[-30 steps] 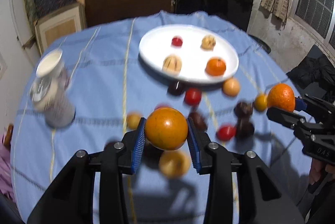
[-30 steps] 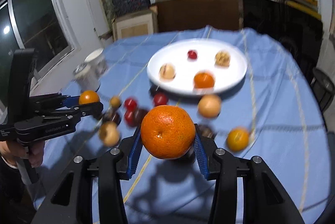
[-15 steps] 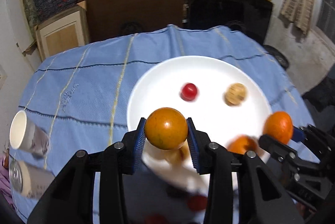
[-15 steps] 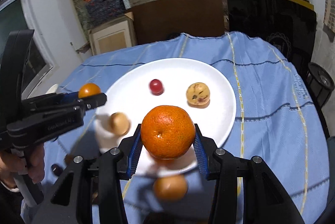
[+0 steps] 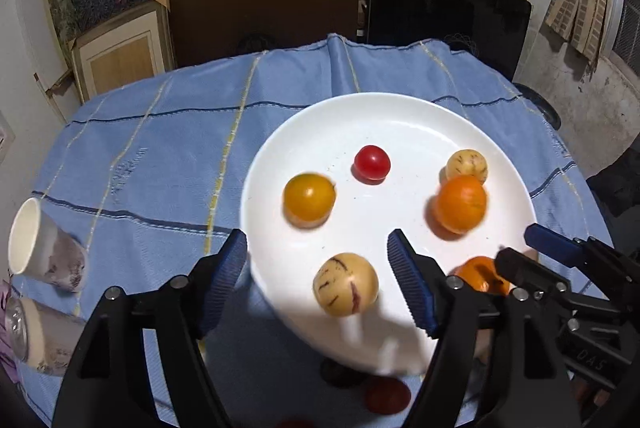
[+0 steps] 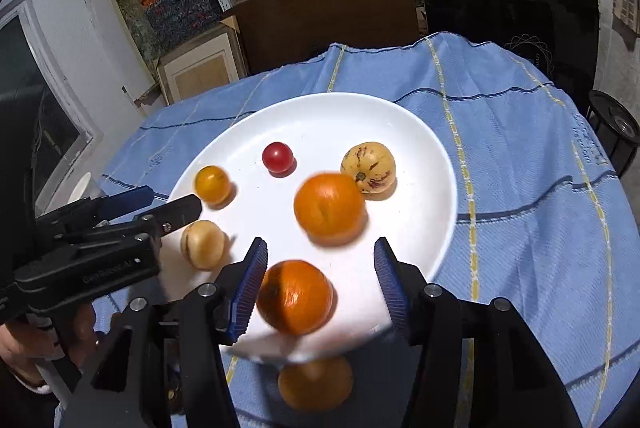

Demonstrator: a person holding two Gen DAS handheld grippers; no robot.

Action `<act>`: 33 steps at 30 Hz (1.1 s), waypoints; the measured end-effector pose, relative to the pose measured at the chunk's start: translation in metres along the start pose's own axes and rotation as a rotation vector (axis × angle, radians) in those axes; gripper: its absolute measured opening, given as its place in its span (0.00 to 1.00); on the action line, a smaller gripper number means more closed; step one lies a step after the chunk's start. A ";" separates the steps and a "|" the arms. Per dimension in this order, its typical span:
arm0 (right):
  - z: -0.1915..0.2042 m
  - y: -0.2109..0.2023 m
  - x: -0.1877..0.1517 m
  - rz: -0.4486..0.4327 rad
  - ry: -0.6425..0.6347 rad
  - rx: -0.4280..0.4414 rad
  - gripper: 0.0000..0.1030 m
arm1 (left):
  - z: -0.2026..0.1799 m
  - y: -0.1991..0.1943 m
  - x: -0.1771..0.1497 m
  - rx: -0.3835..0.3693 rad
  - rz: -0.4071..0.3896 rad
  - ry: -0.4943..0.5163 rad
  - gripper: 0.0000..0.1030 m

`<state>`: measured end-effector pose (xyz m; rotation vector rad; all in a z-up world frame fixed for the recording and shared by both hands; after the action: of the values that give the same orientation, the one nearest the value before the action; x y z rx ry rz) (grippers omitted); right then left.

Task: Organize fruits
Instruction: 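Place the orange fruit on the plate while the right tool places the tangerine, then grasp a pale speckled fruit with the left tool while the right tool grasps a yellow fruit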

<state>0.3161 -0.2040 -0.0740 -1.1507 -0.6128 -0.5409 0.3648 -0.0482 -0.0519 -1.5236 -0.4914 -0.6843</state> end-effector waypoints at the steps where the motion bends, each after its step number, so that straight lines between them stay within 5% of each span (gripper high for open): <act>1: 0.000 -0.008 -0.003 -0.004 0.008 0.010 0.56 | 0.004 -0.008 -0.002 0.003 -0.007 -0.008 0.73; 15: 0.005 -0.114 -0.088 -0.035 -0.013 0.035 0.62 | 0.036 -0.110 -0.110 0.025 -0.034 -0.018 0.82; 22: 0.014 -0.136 -0.133 -0.029 -0.012 0.047 0.63 | 0.031 -0.125 -0.179 0.013 0.032 0.010 0.82; 28: 0.024 -0.142 -0.154 -0.007 -0.036 0.059 0.63 | 0.022 -0.114 -0.191 -0.003 0.077 -0.038 0.81; 29: 0.025 -0.144 -0.157 -0.004 -0.037 0.062 0.63 | 0.020 -0.111 -0.191 -0.012 0.085 -0.053 0.77; 31: 0.023 -0.145 -0.161 -0.002 -0.051 0.051 0.63 | 0.015 -0.102 -0.193 -0.032 0.113 -0.068 0.48; 33: 0.019 -0.147 -0.161 -0.005 -0.065 0.032 0.63 | 0.009 -0.097 -0.194 -0.066 0.130 -0.084 0.41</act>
<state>0.0982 -0.2194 -0.0823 -1.1406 -0.6780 -0.4979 0.1593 -0.0127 -0.1126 -1.6360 -0.4329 -0.5419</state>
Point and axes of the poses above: each gripper's, at about its wrist camera, not at the fingertips, and y roughly the way its jaws point, z to its left, x to its top, the point moved 10 cm from there along y, roughly the way its jaws point, and after that the axes turned 5 degrees about -z, right-handed, at the moved point
